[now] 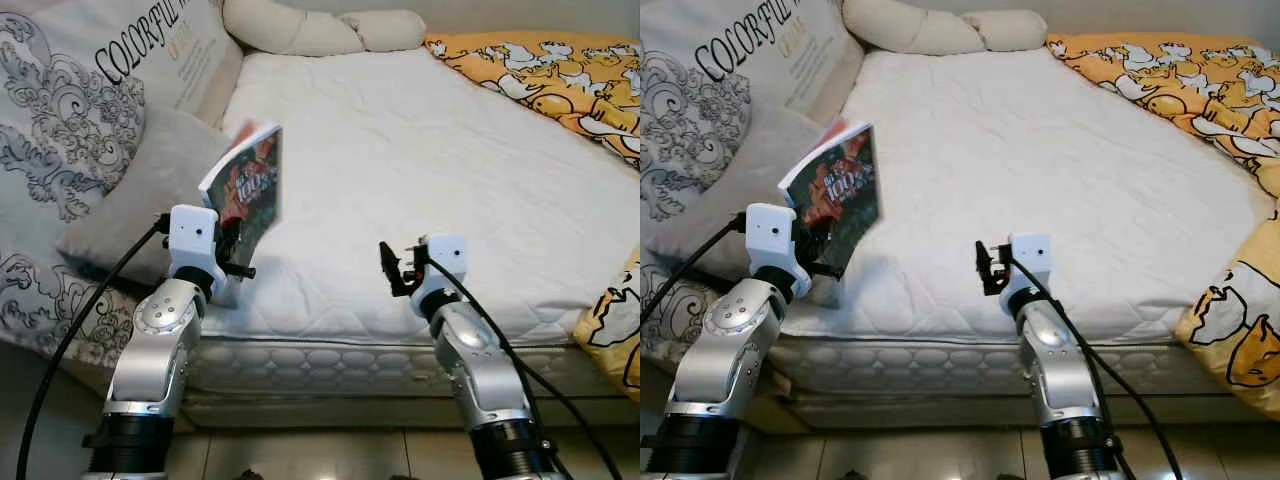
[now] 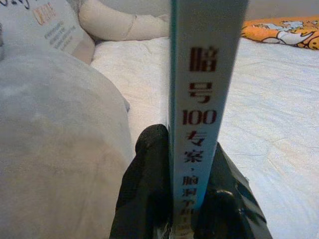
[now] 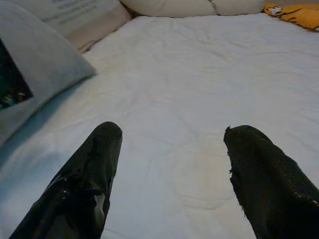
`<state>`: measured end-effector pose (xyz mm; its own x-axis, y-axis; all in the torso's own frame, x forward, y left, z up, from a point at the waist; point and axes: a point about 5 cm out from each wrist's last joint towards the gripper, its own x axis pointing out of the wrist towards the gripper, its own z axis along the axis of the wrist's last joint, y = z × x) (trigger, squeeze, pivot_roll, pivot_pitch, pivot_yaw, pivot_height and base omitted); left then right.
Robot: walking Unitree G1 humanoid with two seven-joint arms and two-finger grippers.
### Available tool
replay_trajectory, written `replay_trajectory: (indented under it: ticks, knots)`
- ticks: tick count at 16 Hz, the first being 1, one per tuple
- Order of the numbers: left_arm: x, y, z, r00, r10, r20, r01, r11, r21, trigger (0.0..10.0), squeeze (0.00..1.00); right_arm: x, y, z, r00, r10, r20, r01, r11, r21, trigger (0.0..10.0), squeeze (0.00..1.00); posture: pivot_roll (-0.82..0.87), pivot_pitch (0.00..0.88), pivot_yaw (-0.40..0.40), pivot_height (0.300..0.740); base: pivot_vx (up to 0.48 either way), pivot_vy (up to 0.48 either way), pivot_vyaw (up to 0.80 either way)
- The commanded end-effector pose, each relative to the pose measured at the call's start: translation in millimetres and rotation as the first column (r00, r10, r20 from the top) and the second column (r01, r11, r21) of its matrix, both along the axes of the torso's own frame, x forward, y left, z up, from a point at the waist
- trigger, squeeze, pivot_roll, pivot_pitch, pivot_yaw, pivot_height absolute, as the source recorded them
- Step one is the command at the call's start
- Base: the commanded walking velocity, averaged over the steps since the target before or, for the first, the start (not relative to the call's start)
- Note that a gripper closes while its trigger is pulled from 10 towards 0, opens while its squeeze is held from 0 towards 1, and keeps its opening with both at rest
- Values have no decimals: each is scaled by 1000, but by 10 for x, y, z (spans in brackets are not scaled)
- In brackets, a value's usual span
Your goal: Clean up the room
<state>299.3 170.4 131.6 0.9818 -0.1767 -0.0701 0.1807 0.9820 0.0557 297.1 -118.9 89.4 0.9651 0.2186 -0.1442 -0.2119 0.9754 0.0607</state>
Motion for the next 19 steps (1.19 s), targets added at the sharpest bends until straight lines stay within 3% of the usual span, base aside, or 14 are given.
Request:
replay_trajectory:
  ticks: [1, 5, 19]
  knots:
    - [3, 18, 58, 1000, 2, 30, -2, 1000, 2, 10000, 0, 5, 10, 32, 1000, 0, 2, 0, 1000, 8, 10000, 0, -5, 0, 33, 740, 247, 0, 0]
    - [-4, 13, 53, 1000, -4, 30, 4, 1000, 3, 10000, 0, 7, 17, 37, 1000, 5, 1, -5, 1000, 8, 10000, 0, -3, 0, 31, 740, 266, 0, -669]
    - [-27, 43, 42, 999, 5, 34, -5, 1000, 3, 10000, 0, -10, 57, 14, 1000, 13, 4, -13, 1000, -25, 10000, 0, 4, 0, 21, 740, 302, 0, 0]
